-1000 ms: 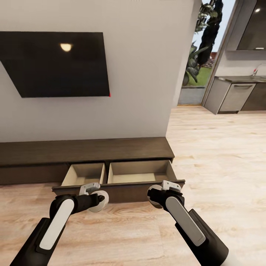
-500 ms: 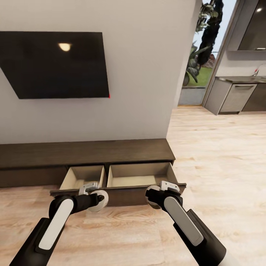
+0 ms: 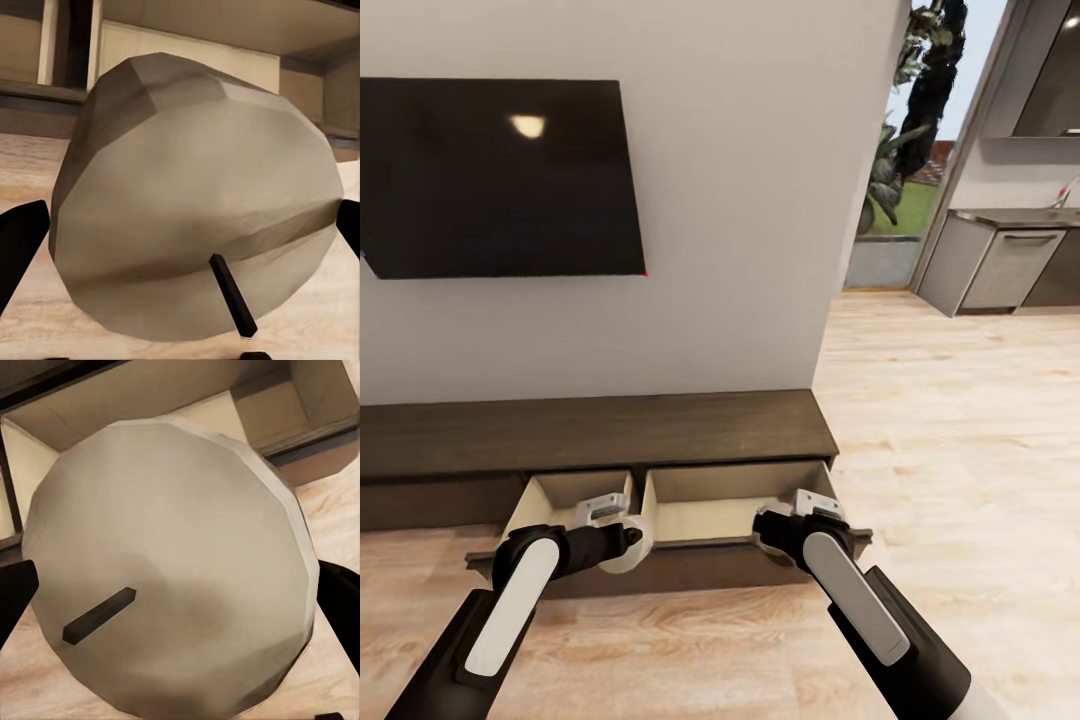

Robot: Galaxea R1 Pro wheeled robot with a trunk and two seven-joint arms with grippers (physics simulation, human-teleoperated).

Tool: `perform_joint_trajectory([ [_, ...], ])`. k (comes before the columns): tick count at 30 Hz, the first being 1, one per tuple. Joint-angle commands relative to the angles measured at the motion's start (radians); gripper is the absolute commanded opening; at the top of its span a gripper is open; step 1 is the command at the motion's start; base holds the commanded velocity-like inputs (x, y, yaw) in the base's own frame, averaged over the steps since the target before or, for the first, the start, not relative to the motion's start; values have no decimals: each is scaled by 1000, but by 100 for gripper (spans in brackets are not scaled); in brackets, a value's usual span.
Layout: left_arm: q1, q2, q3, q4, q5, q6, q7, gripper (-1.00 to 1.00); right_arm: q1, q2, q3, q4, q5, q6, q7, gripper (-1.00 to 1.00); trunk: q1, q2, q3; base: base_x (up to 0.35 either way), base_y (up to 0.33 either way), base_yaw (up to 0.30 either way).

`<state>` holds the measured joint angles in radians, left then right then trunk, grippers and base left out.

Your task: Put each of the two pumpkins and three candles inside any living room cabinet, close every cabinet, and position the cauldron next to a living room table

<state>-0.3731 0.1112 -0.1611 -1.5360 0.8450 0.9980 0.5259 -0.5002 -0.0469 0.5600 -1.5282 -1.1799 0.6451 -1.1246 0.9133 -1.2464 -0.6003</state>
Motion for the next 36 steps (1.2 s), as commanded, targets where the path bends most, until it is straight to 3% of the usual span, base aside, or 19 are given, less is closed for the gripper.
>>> perform_joint_trajectory([
  [1, -1, 1, -2, -1, 11, 1, 11, -100, -1, -1, 1, -1, -5, 7, -8, -100, 0, -1, -1, 242, -12, 0],
  [36, -1, 2, 1, -1, 11, 1, 11, -100, -2, -2, 0, -1, -6, 7, -7, -100, 0, -1, -1, 129, -1, 0],
])
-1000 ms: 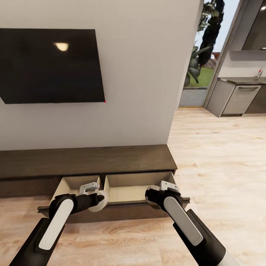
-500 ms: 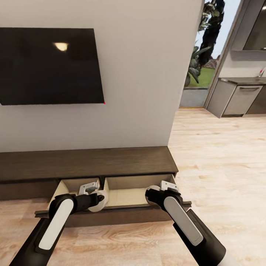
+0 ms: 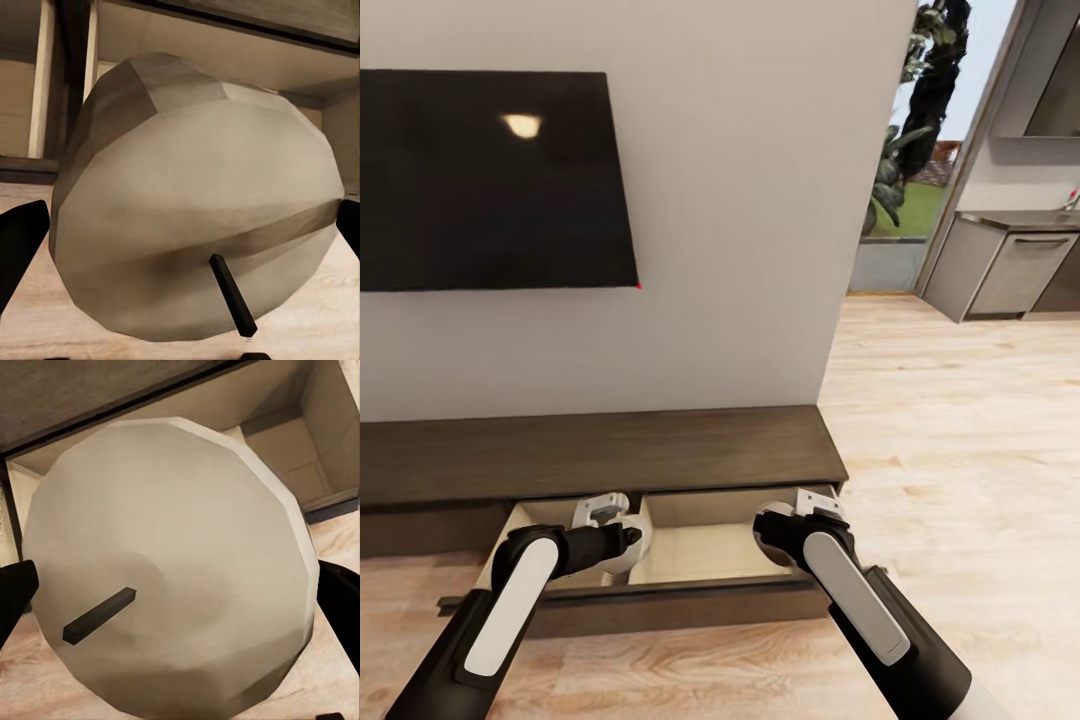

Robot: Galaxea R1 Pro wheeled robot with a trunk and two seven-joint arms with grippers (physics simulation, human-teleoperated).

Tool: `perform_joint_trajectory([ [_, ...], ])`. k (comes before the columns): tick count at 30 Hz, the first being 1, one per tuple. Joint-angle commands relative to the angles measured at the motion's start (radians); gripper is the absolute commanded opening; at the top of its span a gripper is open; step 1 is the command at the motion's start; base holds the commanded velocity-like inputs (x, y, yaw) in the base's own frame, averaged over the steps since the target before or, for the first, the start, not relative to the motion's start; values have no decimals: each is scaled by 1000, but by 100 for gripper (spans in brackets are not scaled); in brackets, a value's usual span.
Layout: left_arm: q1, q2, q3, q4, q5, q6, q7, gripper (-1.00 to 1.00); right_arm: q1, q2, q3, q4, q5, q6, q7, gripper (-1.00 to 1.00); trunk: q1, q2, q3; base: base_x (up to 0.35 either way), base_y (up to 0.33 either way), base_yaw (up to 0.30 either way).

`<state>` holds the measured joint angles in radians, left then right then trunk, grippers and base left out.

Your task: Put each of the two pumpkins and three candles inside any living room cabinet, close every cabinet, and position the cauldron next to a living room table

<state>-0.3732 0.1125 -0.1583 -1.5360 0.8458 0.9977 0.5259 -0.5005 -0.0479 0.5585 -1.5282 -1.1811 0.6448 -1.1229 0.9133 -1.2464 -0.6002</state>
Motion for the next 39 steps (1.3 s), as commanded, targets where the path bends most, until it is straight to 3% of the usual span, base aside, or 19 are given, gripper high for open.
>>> perform_joint_trajectory([
  [1, -1, 1, -1, -1, 10, 1, 11, -100, -1, 0, 1, -1, -5, 7, -8, -100, 0, -1, -1, 228, 0, 0],
  [10, 0, -2, -6, 3, 12, 1, 11, -100, -1, 2, 4, 12, -8, 3, 26, -100, 0, -1, -1, 54, 0, 0],
  [14, 0, -16, -32, 7, 64, 0, 11, -100, -1, 15, 5, 56, 4, -1, 88, -100, 0, -1, -1, 1, 0, 0],
  [18, -1, -25, -80, 10, 96, -1, 11, -100, -2, 51, 8, 92, 13, -4, 107, -100, 0, -1, -1, 10, 0, 0],
  [23, -1, -36, -99, 11, 102, -3, 11, -100, -1, 78, 10, 121, 34, -6, 141, -100, 0, -1, -1, 188, 0, 0],
  [39, -1, -37, -101, 11, 101, -5, 11, -100, -1, 83, 11, 131, 52, -27, 161, -100, 0, -1, -1, 129, 0, 0],
])
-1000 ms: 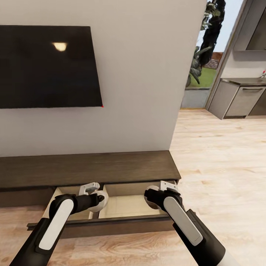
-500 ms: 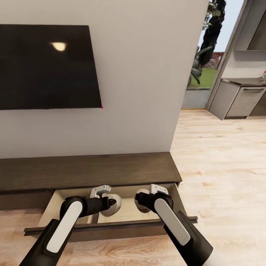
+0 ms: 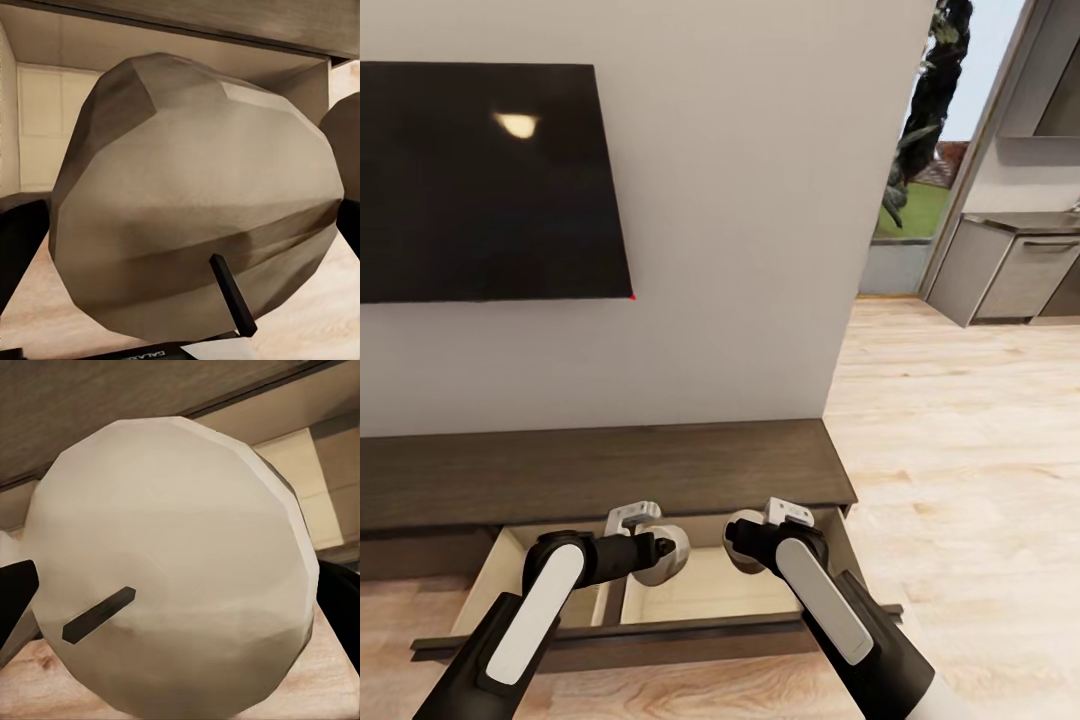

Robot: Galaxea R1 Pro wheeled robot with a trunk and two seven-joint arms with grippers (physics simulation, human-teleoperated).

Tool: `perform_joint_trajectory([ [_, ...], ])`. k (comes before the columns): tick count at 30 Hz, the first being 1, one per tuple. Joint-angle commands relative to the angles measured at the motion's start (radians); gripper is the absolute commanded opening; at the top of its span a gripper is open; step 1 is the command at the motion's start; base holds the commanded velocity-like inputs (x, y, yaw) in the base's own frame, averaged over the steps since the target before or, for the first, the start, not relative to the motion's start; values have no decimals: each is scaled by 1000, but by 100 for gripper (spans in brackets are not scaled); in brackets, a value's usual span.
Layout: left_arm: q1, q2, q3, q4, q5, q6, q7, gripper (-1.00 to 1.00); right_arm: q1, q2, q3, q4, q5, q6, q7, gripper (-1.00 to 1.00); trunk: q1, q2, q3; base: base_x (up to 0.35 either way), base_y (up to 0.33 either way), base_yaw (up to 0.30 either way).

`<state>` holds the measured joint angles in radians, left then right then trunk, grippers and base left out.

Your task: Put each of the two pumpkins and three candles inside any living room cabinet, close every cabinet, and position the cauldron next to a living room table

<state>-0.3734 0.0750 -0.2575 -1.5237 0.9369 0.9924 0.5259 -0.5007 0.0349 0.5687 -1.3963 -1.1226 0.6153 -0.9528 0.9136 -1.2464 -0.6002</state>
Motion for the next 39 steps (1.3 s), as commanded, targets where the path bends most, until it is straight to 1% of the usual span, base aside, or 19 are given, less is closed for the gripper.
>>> perform_joint_trajectory([
  [1, -1, 1, -2, -1, 10, 0, 11, -100, -1, 0, 0, 0, -6, 3, -9, -100, 0, -1, -1, 61, 0, 0],
  [7, -1, 0, -2, -1, 9, 0, 11, -100, -1, 0, 1, 3, -7, 3, -9, -100, 0, -1, -1, 17, 0, 0],
  [21, -1, -1, -7, 3, -1, -3, 15, -100, -1, 2, 0, 7, -7, 3, -9, -100, 54, -99, -45, 0, 0, 0],
  [26, -1, -3, -36, 11, -3, -11, 19, -100, -1, 2, 0, 52, -7, 2, 2, -100, 73, -134, -60, 0, 0, 0],
  [28, -1, -14, -41, 18, -6, -15, 20, -100, -1, 2, 0, 61, -6, 2, 24, -100, 81, -148, -67, 0, 0, 0],
  [30, -1, -29, -44, 26, -13, -17, 35, -100, -1, 2, 0, 65, -1, 1, 38, -100, 88, -162, -73, 0, 0, 0],
  [31, -1, -35, -44, 29, -21, -17, 49, -100, -1, 2, 0, 66, 6, 1, 41, -100, 92, -169, -76, 0, 0, 0],
  [32, -1, -46, -44, 32, -38, -18, 72, -100, -1, 2, 0, 67, 19, 1, 45, -100, 96, -176, -79, 0, 0, 0],
  [34, -1, -59, -45, 34, -52, -18, 89, -100, -1, 2, 0, 68, 35, 1, 47, -100, 104, -190, -86, 0, 0, 0],
  [36, -1, -66, -45, 37, -59, -18, 97, -100, -1, 2, 0, 69, 43, 1, 49, -100, 111, -204, -92, 0, 0, 0],
  [39, -1, -69, -45, 38, -63, -19, 101, -100, -1, 2, 0, 72, 47, 1, 49, -100, 123, -225, -101, 0, 0, 0],
])
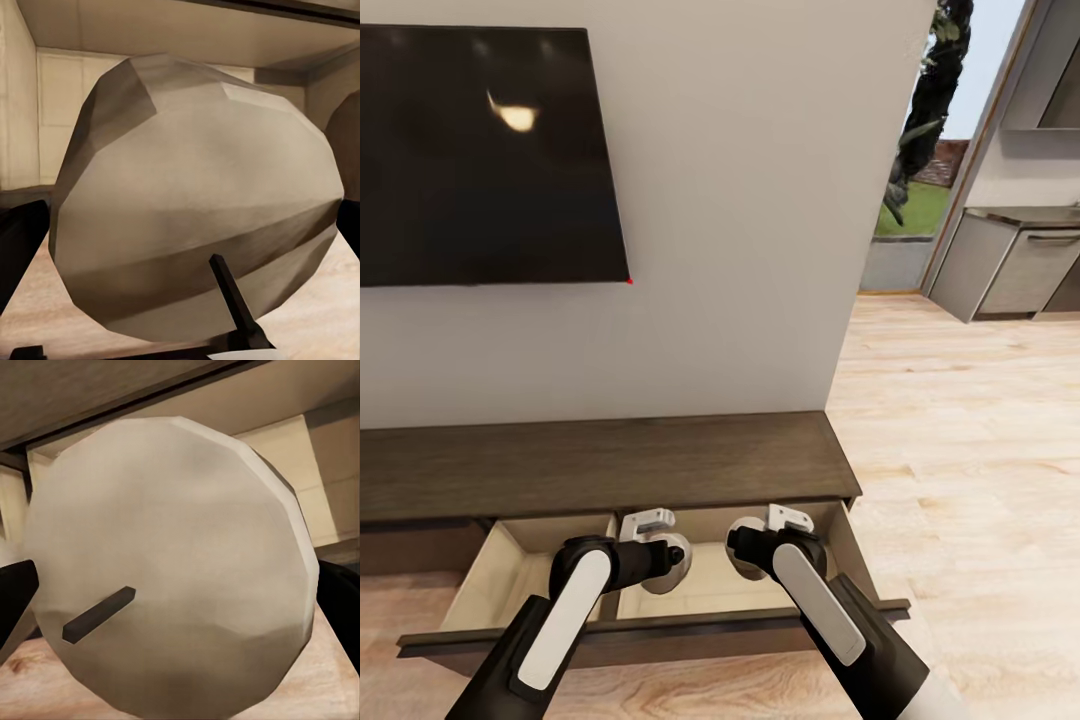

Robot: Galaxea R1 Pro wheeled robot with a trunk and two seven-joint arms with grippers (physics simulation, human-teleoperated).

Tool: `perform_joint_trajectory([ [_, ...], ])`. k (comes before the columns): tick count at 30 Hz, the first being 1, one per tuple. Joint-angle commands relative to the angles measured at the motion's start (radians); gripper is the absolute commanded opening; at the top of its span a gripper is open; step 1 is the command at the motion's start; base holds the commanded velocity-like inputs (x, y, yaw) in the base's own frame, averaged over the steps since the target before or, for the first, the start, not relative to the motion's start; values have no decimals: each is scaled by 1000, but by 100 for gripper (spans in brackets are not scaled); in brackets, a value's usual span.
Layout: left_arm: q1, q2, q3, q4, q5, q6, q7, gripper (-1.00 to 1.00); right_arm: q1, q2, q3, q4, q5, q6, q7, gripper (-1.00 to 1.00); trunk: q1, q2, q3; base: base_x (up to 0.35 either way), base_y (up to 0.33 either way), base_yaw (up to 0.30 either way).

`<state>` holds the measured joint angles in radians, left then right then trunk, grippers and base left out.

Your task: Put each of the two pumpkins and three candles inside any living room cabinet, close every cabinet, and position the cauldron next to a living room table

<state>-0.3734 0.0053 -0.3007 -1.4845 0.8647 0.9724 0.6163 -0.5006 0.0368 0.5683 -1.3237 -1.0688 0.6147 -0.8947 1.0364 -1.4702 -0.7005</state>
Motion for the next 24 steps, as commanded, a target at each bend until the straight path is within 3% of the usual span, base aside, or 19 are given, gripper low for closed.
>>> perform_joint_trajectory([
  [1, -1, 0, -1, -1, 9, 1, 11, -100, -1, 0, 1, -1, -6, 2, -9, -100, 4, -8, -4, 0, 0, 0],
  [24, -1, -1, 9, 0, 9, -15, 12, -100, -1, -1, 2, -8, -5, -21, -9, -100, 84, -155, -70, 0, 0, 0],
])
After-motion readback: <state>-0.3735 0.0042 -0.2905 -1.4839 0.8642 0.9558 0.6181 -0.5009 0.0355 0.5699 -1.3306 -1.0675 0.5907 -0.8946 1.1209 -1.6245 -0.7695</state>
